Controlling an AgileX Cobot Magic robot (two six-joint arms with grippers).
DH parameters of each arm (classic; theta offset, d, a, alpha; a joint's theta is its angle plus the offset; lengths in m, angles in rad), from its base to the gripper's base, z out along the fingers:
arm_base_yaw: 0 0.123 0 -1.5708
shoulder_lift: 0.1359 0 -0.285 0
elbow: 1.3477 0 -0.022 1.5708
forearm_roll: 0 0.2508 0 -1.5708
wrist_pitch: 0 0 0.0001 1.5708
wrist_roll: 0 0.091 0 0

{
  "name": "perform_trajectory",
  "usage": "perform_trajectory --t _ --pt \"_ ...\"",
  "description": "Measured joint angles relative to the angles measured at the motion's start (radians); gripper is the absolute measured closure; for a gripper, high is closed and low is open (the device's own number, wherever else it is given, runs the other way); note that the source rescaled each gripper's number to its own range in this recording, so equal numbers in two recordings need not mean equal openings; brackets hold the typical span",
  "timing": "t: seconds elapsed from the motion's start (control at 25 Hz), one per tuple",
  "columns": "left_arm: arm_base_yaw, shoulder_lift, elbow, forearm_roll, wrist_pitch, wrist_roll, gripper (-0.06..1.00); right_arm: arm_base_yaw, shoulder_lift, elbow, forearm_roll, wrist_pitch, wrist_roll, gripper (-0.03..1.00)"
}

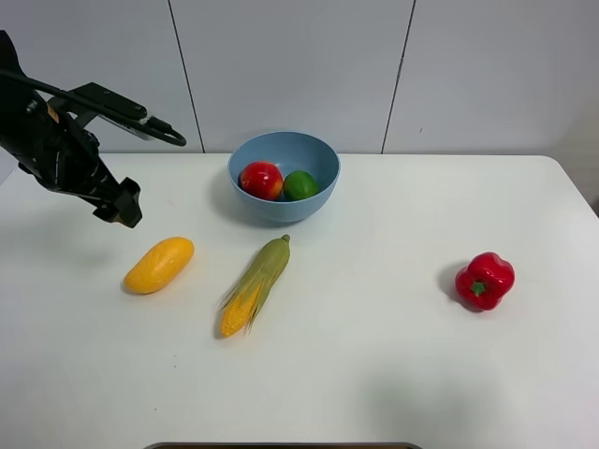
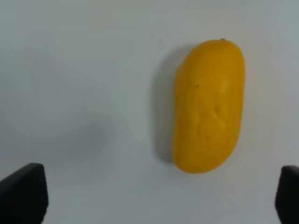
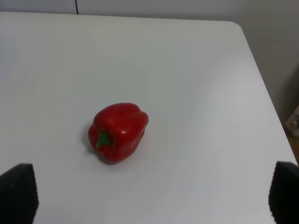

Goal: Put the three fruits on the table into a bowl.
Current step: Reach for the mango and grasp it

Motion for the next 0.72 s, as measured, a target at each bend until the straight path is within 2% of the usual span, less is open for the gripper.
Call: perform_trajectory --t 0.48,0.72 --pt "-0.062 0.181 0.0 0.003 -0.085 0.003 -0.06 0.0 0.0 0.0 0.0 0.0 0.0 -0.03" --pt "-0.068 0.236 0.0 -0.003 -0.108 0.003 -0.06 0.0 0.0 0.0 0.0 0.0 0.0 -0.03"
